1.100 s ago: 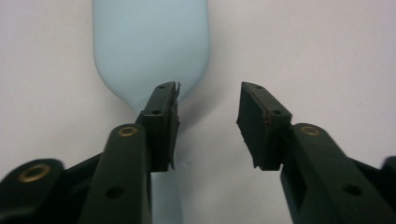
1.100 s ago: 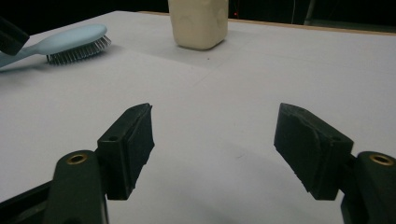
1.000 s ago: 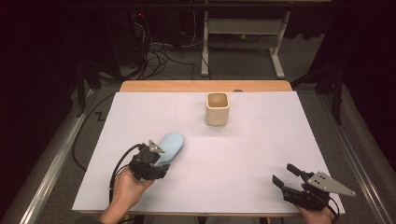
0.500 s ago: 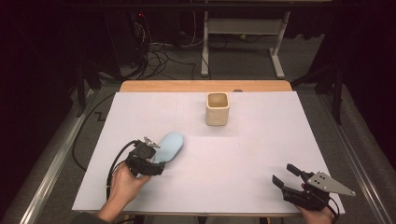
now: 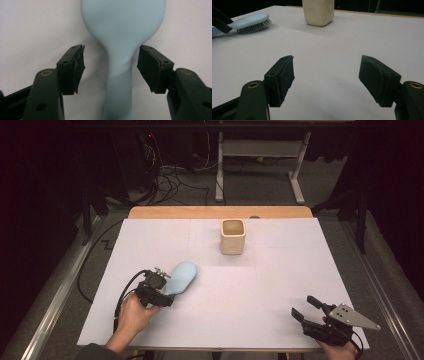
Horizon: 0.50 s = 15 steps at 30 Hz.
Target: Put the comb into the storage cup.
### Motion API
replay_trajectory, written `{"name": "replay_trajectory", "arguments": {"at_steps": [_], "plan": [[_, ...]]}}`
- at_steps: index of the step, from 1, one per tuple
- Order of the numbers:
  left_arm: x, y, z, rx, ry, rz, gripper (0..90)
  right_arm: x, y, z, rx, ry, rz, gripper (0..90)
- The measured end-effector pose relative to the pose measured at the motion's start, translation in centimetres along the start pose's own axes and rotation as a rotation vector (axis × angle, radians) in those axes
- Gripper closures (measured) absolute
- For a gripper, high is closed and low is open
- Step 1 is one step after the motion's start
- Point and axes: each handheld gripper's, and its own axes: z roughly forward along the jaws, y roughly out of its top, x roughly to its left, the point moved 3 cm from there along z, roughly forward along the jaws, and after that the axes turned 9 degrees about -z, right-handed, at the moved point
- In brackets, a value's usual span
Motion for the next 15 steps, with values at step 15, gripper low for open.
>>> {"name": "replay_trajectory", "arguments": {"at_steps": [15], "plan": [[0.09,0.34,0.86,0.042,-0.043,0.001,52.9,0.01,0.00,-0.01,0.000,0.000,-0.001,28.8]]}}
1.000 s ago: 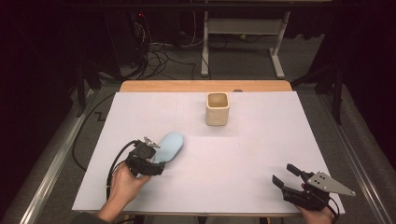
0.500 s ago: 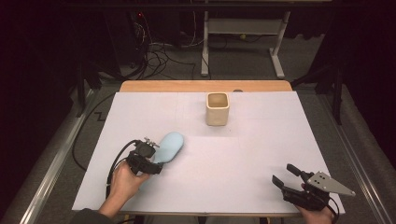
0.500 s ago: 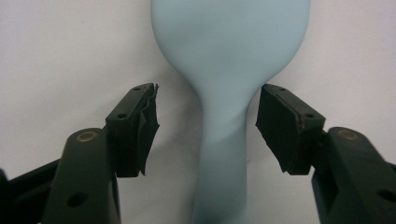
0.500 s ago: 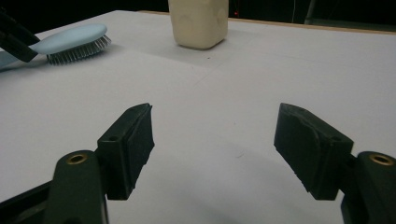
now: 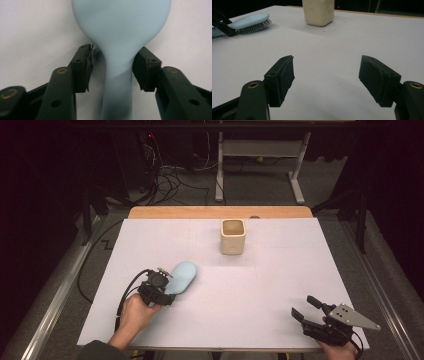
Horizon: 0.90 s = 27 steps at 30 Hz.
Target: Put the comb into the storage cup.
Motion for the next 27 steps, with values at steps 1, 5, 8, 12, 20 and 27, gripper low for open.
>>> {"name": "replay_trajectory", "arguments": {"at_steps": [1,5,8,12,20,27], "plan": [[-0.02,0.02,0.00,0.002,-0.003,0.003,54.1,0.00,0.00,0.01,0.001,0.001,0.000,28.7],[0.15,0.14,0.02,0.007,-0.017,0.007,57.5,0.03,0.00,0.02,0.001,0.001,-0.002,28.7],[0.24,0.19,0.06,-0.001,-0.025,0.008,61.2,0.02,-0.01,0.00,0.001,-0.001,-0.004,28.7],[0.43,0.25,0.02,0.005,-0.025,0.011,64.3,0.02,-0.01,0.01,0.002,-0.002,-0.004,28.7],[0.22,0.09,-0.04,-0.017,-0.005,0.027,67.7,0.00,-0.03,0.01,0.003,-0.004,-0.003,28.8],[-0.11,-0.06,-0.33,-0.071,0.006,0.057,68.8,-0.05,-0.09,0.09,0.010,-0.008,0.003,28.8]]}}
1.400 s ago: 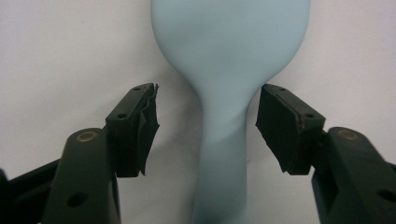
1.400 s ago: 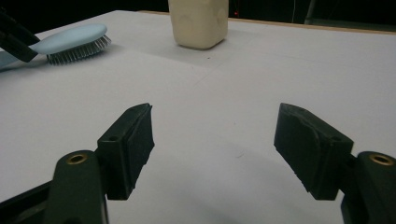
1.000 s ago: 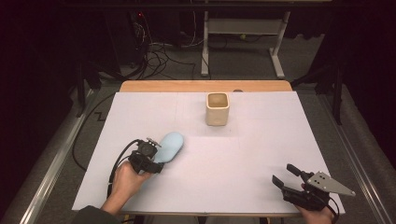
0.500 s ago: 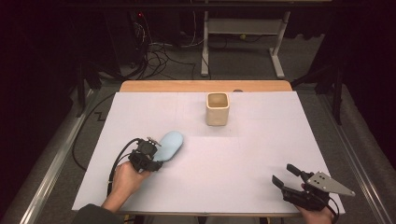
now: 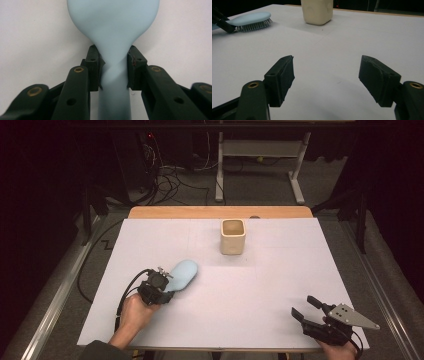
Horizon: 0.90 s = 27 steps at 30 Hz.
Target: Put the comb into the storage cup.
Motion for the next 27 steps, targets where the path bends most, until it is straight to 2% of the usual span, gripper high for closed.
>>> {"name": "replay_trajectory", "arguments": {"at_steps": [2,8,12,15,21,27], "plan": [[-0.1,-0.1,-0.3,-0.024,-0.006,0.006,68.9,0.0,0.0,0.1,0.003,0.000,0.000,28.8],[-0.8,-1.1,-1.8,-0.118,-0.062,0.031,68.9,0.3,0.1,0.2,0.008,-0.002,-0.001,28.7],[-1.2,-2.1,-2.9,-0.164,-0.091,0.052,68.9,0.6,0.3,0.3,0.008,-0.003,-0.017,28.7],[-1.5,-2.6,-3.5,-0.205,-0.110,0.054,69.0,0.7,0.4,0.4,0.004,-0.003,-0.027,28.6],[-2.3,-3.1,-3.5,-0.225,-0.141,0.061,68.9,1.2,0.9,0.7,-0.015,0.018,-0.034,28.0],[-3.0,-3.2,-3.7,-0.248,-0.159,0.074,68.9,2.5,2.1,1.4,-0.046,0.050,-0.053,26.8]]}}
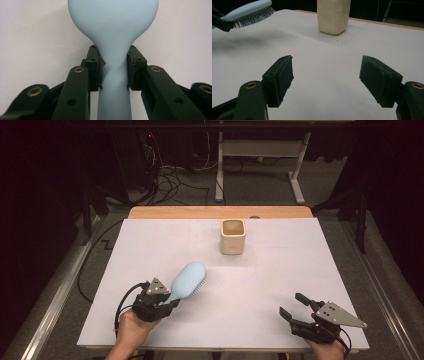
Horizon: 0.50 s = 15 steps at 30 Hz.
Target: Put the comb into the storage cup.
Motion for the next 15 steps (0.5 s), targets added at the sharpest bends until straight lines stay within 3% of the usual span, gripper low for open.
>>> {"name": "replay_trajectory", "arguments": {"at_steps": [7,15], "plan": [[-0.9,0.3,-0.2,-0.044,-0.027,0.010,69.0,1.4,1.3,1.8,-0.026,0.019,0.001,20.9],[-2.0,0.4,0.2,-0.049,-0.050,0.029,69.0,3.3,2.4,3.9,-0.036,0.109,0.018,20.3]]}}
